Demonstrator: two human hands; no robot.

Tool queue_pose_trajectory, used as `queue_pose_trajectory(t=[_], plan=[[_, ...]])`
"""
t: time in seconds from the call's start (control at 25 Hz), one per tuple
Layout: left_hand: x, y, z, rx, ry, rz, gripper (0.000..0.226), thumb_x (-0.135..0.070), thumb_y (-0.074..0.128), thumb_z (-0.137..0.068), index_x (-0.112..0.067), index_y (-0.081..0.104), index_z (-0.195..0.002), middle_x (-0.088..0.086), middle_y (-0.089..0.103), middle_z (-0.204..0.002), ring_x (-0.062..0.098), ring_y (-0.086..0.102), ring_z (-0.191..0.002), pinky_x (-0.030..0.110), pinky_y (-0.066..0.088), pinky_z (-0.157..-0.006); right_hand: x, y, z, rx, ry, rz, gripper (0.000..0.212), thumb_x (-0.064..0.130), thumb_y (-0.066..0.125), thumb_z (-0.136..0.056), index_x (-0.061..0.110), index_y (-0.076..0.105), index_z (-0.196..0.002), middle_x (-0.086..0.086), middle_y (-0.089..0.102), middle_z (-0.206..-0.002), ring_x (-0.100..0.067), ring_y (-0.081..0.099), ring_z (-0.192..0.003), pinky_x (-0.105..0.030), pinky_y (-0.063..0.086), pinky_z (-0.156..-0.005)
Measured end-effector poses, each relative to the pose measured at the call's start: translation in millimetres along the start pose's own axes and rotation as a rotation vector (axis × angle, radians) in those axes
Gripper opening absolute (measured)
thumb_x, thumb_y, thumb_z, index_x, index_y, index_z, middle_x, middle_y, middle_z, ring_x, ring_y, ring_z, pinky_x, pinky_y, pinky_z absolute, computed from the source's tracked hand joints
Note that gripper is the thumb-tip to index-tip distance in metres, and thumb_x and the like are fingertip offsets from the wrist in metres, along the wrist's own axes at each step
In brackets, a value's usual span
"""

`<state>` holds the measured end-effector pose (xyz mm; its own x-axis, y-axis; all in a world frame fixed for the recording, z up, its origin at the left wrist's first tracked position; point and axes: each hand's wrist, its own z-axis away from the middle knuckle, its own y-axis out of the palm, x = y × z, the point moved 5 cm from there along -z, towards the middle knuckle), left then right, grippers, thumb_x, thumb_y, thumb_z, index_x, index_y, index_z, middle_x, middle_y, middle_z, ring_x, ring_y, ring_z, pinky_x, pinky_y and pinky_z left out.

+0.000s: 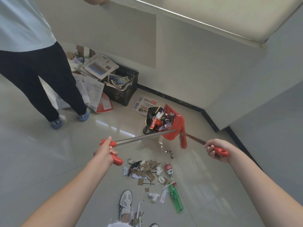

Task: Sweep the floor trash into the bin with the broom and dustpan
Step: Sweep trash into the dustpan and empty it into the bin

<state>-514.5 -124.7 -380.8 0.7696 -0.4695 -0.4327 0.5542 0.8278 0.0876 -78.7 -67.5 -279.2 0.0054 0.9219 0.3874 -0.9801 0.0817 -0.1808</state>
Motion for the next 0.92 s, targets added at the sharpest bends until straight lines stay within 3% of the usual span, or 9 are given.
queue_pose_trajectory(t=[0.2,0.36,0.44,0.6,0.92], plan=[[30.4,-3.2,-7.6,0.041,-0.142,0.161,0.034,-0.027,0.066,-0.092,-0.013,0.043,-0.071,-0.004,0.036,-0.06,0.003,0.026,-0.019,0.01,0.023,-0.026,-2.4,8.2,-4.6,0.051,0.041,-0.035,0.014,-0.002,0.048,-0.089,0.008,0.044,-0.08,-0.001,0.041,-0.052,-0.006,0.041,-0.027,-0.014,0.032,-0.026],[65.2,-6.0,-6.2,0.049,-0.316,0.303,0.035,-0.03,0.061,-0.094,-0.014,0.042,-0.07,-0.004,0.04,-0.034,0.005,0.03,-0.018,0.01,0.028,-0.025,-4.7,11.8,-13.3,0.021,0.062,0.051,0.013,-0.002,0.046,-0.088,0.007,0.044,-0.079,-0.002,0.042,-0.047,-0.008,0.042,-0.027,-0.014,0.032,-0.027],[81.0,-9.6,-7.0,0.038,-0.36,0.296,0.034,-0.03,0.062,-0.094,-0.014,0.043,-0.07,-0.004,0.04,-0.033,0.005,0.031,-0.019,0.009,0.031,-0.027,-7.2,10.1,-16.6,0.005,0.062,0.073,0.013,-0.003,0.046,-0.088,0.006,0.045,-0.078,-0.002,0.042,-0.047,-0.008,0.042,-0.026,-0.014,0.032,-0.027],[92.1,-7.0,-8.7,0.015,-0.323,0.25,0.028,-0.028,0.067,-0.09,-0.012,0.05,-0.075,-0.002,0.041,-0.058,0.004,0.031,-0.021,0.011,0.029,-0.027,-9.6,0.5,-22.1,-0.016,0.078,0.074,0.012,-0.003,0.049,-0.087,0.006,0.046,-0.078,-0.002,0.043,-0.048,-0.009,0.043,-0.027,-0.013,0.033,-0.029],[109.3,0.3,6.9,0.062,-0.281,0.301,0.029,-0.028,0.066,-0.091,-0.013,0.049,-0.074,-0.003,0.039,-0.046,0.005,0.03,-0.024,0.014,0.028,-0.026,-20.6,-5.4,-28.4,0.011,0.094,0.061,0.012,-0.003,0.047,-0.088,0.006,0.045,-0.079,-0.002,0.043,-0.047,-0.008,0.043,-0.027,-0.015,0.033,-0.027]])
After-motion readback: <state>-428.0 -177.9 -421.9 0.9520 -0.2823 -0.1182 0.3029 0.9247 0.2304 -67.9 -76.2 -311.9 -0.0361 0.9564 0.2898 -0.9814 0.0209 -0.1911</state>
